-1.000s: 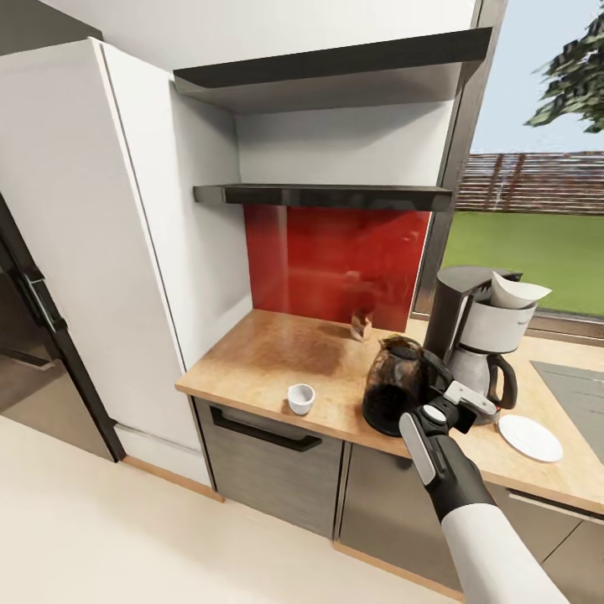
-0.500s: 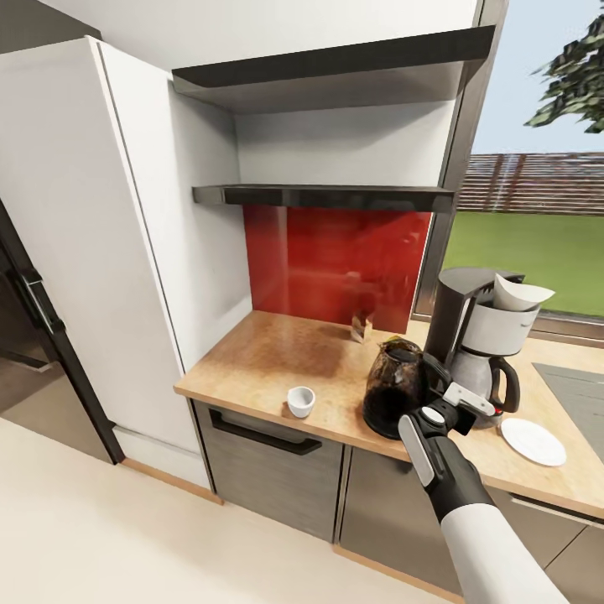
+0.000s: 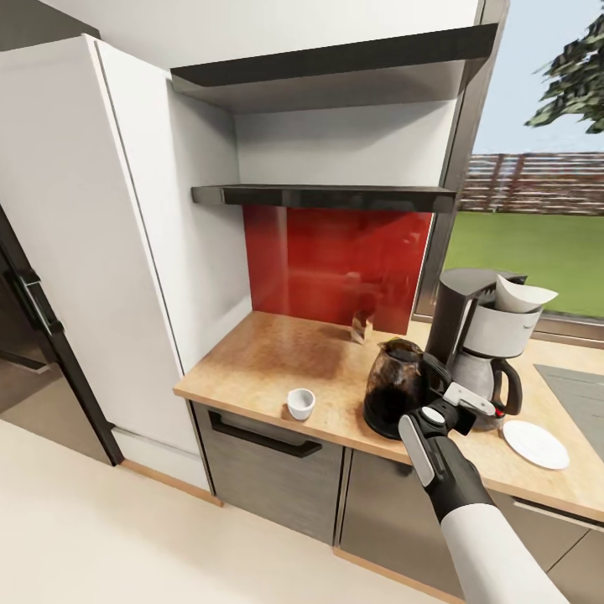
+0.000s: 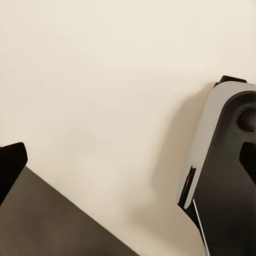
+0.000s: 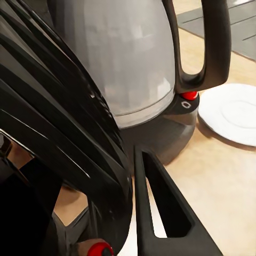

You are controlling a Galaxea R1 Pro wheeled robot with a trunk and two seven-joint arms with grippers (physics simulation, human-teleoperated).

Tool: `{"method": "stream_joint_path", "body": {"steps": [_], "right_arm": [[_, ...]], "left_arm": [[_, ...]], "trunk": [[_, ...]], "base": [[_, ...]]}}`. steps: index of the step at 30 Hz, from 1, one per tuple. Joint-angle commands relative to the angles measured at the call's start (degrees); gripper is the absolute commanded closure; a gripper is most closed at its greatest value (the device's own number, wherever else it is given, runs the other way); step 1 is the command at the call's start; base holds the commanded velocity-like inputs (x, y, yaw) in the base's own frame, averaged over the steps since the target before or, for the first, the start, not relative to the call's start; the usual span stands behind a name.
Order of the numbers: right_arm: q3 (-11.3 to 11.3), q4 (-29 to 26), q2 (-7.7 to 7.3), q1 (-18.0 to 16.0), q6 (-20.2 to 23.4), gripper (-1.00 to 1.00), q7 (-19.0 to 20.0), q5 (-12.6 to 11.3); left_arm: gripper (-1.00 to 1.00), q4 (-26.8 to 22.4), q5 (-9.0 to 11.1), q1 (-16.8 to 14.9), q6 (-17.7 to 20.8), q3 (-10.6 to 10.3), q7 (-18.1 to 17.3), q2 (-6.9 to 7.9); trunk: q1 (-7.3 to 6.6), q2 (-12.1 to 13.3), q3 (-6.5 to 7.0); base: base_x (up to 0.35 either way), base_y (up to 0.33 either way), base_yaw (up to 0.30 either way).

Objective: Set up a coffee station on the kitchen countertop: keep the coffee maker on the countertop, move the bottle of coffee from the kitchen shelf to the counter next to the coffee maker, place a paper coffee filter on top of the coffee maker, put the saucer next to the coffee maker with the coffee cup on the saucer, and place the electric kettle next to the coffee maker.

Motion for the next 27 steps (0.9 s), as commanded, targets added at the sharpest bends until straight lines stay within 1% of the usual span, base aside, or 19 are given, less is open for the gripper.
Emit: {"method": "stream_joint_path", "body": {"steps": [1, 12, 13, 27], "right_arm": [[-0.07, 0.59, 0.03, -0.02, 0.53, 1.0, -0.14, -1.02], [-0.07, 0.59, 0.03, -0.02, 0.53, 1.0, -0.14, -1.0], [-0.07, 0.59, 0.03, -0.02, 0.53, -1.0, -0.14, -0.99], [-0.07, 0.59, 0.03, -0.02, 0.53, -1.0, -0.06, -1.05]], "left_arm": [[-1.0, -0.1, 0.21, 0.01, -0.09, -0.08, 0.1, 0.0], [-1.0, -0.1, 0.22, 0.01, -0.09, -0.03, 0.11, -0.01], [-1.0, -0.08, 0.22, 0.01, -0.09, -0.03, 0.11, 0.0], [-1.0, -0.11, 0.14, 0.01, -0.09, 0.0, 0.1, 0.0]], "trunk": [[0.05, -0.08, -0.12], [0.05, -0.08, -0.12], [0.05, -0.08, -0.12], [0.05, -0.08, -0.12]], "base": [[0.0, 0.0, 0.0], [0.031, 0.023, 0.0], [0.0, 0.0, 0.0], [0.0, 0.0, 0.0]]}}
